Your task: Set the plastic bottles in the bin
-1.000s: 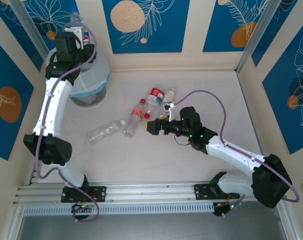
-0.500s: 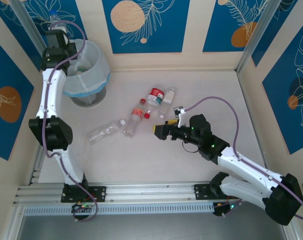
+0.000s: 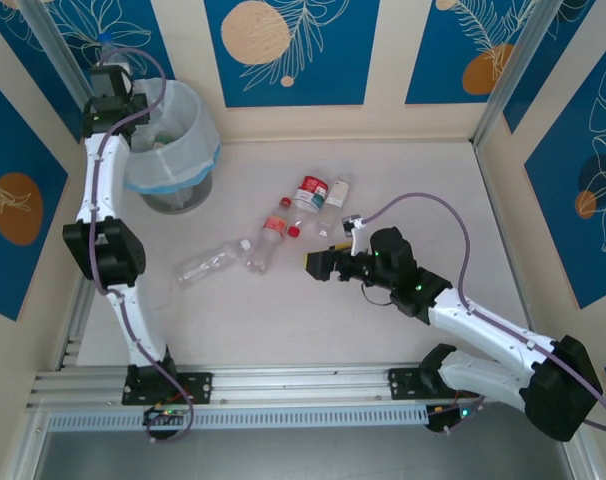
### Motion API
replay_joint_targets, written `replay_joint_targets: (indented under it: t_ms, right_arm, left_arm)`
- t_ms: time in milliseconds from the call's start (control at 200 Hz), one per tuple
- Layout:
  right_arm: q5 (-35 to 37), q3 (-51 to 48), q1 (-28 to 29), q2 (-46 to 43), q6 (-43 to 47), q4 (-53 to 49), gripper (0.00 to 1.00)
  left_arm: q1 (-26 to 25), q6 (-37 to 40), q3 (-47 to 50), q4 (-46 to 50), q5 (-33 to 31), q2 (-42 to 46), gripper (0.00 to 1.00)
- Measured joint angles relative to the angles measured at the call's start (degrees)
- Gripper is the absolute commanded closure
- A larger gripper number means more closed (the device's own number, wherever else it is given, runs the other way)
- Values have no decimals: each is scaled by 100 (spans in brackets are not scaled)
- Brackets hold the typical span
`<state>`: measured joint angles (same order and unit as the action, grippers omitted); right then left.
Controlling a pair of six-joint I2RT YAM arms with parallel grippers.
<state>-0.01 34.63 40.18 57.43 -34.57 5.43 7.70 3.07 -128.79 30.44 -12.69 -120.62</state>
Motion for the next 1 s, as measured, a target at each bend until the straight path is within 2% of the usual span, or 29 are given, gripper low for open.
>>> replay_joint_targets:
  t_ms: [130,280,585,870,1000]
  right_arm:
    - [2,22,0,26,28,-4,0]
    - [0,68,0,149,63,9,0]
    - [-39,179,0,413,81,15,0]
    - [-42,251,20,581,76,52,0]
    - [26,286,20,706,-24,70,0]
  left_arm:
    - [70,57,-2,0,68,-221,37]
    - [66,70,-2,4,162,-310,17]
    - [66,-166,-601,72,518,-280,1]
    - [39,-798,-627,260,1014,181,1]
    - [-122,-1025,-393,345,1117,671,1]
